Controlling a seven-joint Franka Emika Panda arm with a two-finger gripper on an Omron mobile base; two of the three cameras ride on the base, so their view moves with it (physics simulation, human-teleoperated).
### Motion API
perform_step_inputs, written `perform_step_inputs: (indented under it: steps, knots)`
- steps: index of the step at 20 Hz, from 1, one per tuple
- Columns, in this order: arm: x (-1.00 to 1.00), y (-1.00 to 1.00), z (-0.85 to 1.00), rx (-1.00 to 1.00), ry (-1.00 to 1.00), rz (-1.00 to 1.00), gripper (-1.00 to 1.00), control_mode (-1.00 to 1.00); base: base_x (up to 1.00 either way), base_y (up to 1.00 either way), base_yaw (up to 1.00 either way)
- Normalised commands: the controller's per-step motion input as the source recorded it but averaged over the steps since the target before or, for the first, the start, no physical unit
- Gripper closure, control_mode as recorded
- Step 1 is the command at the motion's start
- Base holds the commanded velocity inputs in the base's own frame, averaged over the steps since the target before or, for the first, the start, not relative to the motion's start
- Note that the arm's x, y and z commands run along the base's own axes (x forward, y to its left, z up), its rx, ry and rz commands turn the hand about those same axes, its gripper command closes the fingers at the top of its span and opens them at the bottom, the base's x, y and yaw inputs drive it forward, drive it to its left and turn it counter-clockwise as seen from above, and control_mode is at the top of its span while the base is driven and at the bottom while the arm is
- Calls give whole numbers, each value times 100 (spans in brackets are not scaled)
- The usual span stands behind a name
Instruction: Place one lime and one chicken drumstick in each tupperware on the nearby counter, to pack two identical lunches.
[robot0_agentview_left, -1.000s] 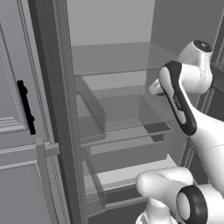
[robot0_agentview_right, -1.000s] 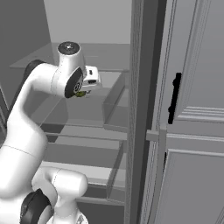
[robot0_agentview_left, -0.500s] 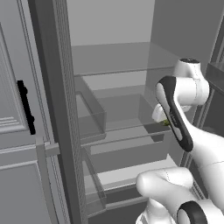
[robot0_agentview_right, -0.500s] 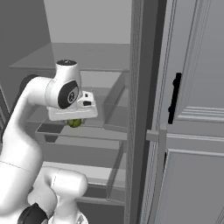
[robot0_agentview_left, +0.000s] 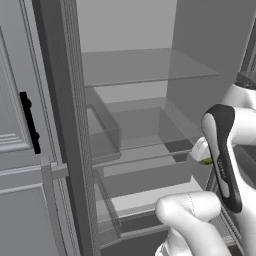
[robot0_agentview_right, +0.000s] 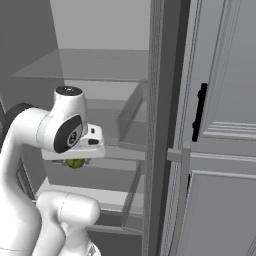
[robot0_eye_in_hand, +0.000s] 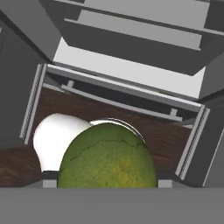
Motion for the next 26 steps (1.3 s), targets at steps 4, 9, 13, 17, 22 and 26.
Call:
perform_step_inputs:
  steps: [4,9,13,17,22,26]
  knots:
    - [-35,0,0,0,0,0,100,100,-50,0,0]
    - [0,0,0,0,0,0,100,100,-100,0,0]
    - [0,0,0,0,0,0,100,100,-100,7,20]
    - [0,0,0,0,0,0,100,100,-84,76,61]
    - [0,0,0,0,0,0,100,100,-33,99,75]
    - [0,0,0,0,0,0,100,100,0,99,67]
